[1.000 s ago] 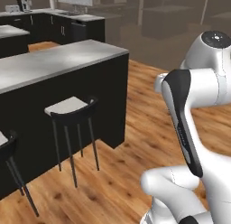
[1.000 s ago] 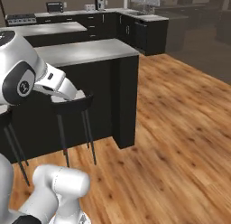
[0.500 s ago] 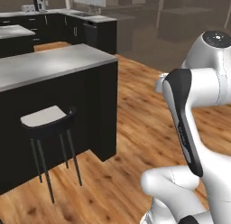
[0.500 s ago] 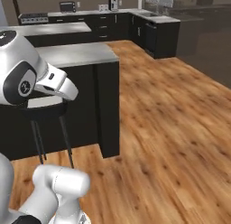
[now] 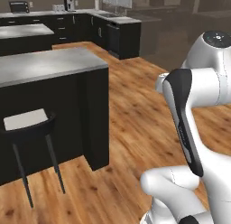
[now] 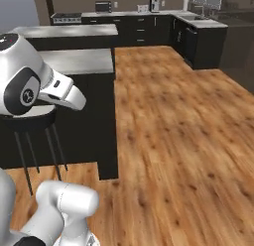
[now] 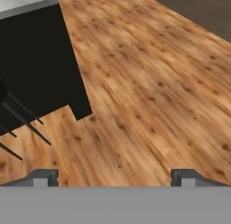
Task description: Take the cheese, steak, and avocado from the fridge and place them on the plate on the dining counter to create an appetizer plate.
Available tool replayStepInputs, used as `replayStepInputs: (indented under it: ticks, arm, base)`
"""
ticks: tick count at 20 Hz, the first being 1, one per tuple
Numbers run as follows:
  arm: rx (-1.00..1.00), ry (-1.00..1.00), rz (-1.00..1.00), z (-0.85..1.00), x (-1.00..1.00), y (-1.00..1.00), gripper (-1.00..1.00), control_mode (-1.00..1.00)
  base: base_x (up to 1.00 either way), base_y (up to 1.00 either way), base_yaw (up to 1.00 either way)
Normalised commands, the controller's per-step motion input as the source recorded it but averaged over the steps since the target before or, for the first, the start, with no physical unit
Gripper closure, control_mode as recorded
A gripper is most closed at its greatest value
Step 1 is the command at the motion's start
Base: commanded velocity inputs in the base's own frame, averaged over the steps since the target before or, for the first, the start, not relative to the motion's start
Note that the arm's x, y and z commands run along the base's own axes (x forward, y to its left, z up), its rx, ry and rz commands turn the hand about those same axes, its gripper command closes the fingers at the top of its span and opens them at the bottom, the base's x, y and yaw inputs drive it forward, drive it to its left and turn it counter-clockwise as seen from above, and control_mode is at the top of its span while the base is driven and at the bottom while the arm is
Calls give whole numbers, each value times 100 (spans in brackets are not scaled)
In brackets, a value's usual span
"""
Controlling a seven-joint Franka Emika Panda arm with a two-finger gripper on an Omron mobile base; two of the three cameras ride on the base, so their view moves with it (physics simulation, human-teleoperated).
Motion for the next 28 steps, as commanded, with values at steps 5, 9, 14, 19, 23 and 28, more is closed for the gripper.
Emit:
replayStepInputs:
  ticks: [5, 9, 14, 19, 23, 28]
  arm:
    - [0, 0, 0, 0, 0, 0, -100, 100]
    - [0, 0, 0, 0, 0, 0, -100, 100]
    - [0, 0, 0, 0, 0, 0, -100, 100]
    - [0, 0, 0, 0, 0, 0, -100, 100]
    - [0, 0, 0, 0, 0, 0, -100, 100]
    - [0, 0, 0, 0, 0, 0, -100, 100]
  base:
    - [70, -100, 33]
    - [81, -100, 33]
    - [90, -100, 35]
    - [96, -100, 36]
    - [99, -98, 38]
    - [100, -92, 39]
